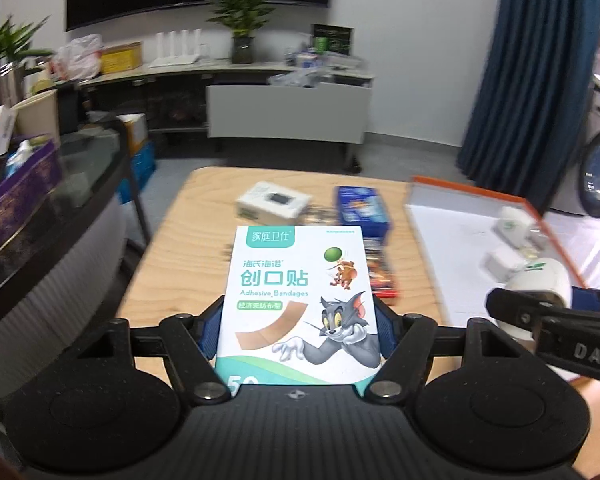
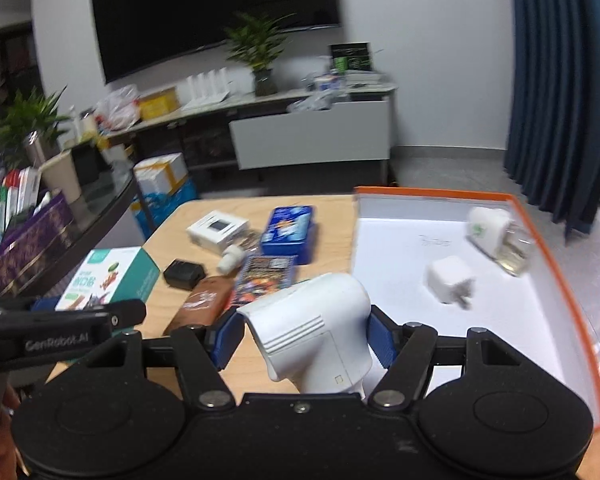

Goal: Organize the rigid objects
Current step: 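Carry the bandage box and white plug device over the orange-rimmed box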

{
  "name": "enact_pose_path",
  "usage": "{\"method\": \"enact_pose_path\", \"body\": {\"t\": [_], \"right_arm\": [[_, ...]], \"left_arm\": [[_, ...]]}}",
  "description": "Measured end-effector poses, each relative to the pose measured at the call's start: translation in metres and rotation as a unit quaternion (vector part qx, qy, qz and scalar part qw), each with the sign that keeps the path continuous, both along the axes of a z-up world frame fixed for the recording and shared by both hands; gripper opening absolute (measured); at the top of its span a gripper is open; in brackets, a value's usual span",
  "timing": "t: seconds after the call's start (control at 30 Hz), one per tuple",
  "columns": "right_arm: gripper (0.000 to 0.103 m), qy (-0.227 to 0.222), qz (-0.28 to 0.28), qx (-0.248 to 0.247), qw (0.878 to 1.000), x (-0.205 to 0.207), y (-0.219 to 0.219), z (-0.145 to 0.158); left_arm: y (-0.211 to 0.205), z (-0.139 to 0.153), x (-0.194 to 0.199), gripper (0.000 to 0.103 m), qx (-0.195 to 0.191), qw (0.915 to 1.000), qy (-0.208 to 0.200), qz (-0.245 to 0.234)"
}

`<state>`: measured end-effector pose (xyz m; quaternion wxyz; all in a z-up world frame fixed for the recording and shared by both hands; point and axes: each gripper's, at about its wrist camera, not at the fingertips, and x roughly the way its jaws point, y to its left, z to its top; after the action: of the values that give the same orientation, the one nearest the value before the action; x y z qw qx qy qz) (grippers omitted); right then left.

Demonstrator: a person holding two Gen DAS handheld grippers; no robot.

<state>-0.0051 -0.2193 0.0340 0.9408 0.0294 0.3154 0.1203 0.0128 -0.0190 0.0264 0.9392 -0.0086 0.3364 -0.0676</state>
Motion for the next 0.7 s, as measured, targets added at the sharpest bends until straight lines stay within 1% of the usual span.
{"method": "enact_pose_path", "body": {"t": [0.07,0.27,0.47,0.6,0.7], "right_arm": [[0.078,-0.006,-0.018,-0.004,1.0,-0.007,-0.014,0.004],[0.078,-0.021,-0.064,-0.013,0.998,-0.028,-0.056,0.014],[0.078,-0.027,-0.106,-0.011,0.994,-0.04,-0.095,0.02],[0.078,-0.029,-0.119,-0.014,0.992,-0.048,-0.111,0.022],[0.078,-0.027,-0.124,-0.012,0.992,-0.051,-0.117,0.022]], "left_arm": [[-0.015,0.004,-0.005,0.071,0.0,0.9998,-0.005,-0.017],[-0.056,0.012,-0.011,0.071,-0.021,0.9977,-0.007,-0.064],[-0.096,0.018,-0.015,0.072,-0.019,0.9938,-0.019,-0.108],[-0.111,0.019,-0.02,0.072,-0.01,0.9929,-0.026,-0.116],[-0.114,0.017,-0.019,0.072,-0.01,0.9927,-0.024,-0.118]]}}
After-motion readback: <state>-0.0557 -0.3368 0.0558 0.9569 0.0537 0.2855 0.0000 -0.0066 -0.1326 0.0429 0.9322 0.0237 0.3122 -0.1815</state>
